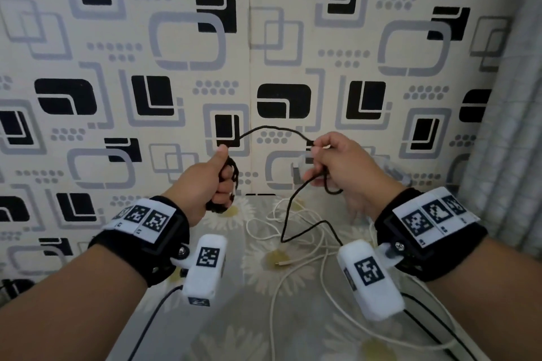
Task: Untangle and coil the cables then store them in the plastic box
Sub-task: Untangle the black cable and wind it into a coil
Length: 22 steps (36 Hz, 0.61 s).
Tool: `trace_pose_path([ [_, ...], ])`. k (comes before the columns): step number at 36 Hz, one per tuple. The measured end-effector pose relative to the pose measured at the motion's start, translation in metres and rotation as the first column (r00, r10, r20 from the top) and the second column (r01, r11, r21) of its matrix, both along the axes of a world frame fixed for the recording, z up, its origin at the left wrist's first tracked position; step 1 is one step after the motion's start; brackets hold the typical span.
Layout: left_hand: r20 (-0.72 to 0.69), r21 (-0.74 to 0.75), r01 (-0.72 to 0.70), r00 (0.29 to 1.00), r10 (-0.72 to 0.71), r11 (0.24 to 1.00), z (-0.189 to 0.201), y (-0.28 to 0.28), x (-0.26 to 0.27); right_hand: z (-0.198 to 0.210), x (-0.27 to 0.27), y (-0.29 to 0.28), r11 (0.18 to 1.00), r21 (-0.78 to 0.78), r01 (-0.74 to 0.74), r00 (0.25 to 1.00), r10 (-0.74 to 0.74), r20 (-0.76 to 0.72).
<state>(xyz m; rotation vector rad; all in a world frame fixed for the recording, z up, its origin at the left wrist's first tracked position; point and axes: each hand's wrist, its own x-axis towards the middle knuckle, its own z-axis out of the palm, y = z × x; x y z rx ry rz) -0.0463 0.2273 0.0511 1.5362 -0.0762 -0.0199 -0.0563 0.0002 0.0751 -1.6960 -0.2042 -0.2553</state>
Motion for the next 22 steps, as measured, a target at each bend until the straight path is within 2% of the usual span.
trace_pose_path([
  [3,-0.023,-0.039,0.138,0.990,-0.139,0.990,0.001,-0.002,-0.007,-0.001,0.008,-0.005,0.991,0.017,0.135,0.990,-0.135,0.037],
  [6,-0.046,-0.171,0.254,0.963,-0.265,0.952,0.005,-0.005,-0.012,-0.007,0.016,-0.011,0.977,-0.021,0.212,0.977,-0.212,0.021],
  [10,-0.030,-0.396,0.410,0.889,-0.457,0.822,0.013,-0.004,-0.018,-0.023,0.025,-0.012,0.974,-0.119,0.193,0.980,-0.198,-0.027],
  [13,0.030,-0.470,0.498,0.834,-0.551,0.729,0.016,-0.005,-0.021,-0.034,0.026,-0.010,0.968,-0.191,0.164,0.984,-0.175,-0.042],
  [15,0.065,-0.499,0.511,0.827,-0.558,0.699,0.019,-0.006,-0.022,-0.039,0.025,-0.007,0.969,-0.222,0.113,0.992,-0.124,-0.037],
  [18,0.100,-0.524,0.478,0.857,-0.506,0.705,0.021,-0.007,-0.023,-0.044,0.020,-0.001,0.967,-0.250,0.058,0.998,-0.065,-0.019],
  [22,0.109,-0.578,0.434,0.880,-0.462,0.691,0.020,-0.008,-0.024,-0.053,0.016,0.006,0.958,-0.287,-0.020,0.998,0.001,-0.066],
])
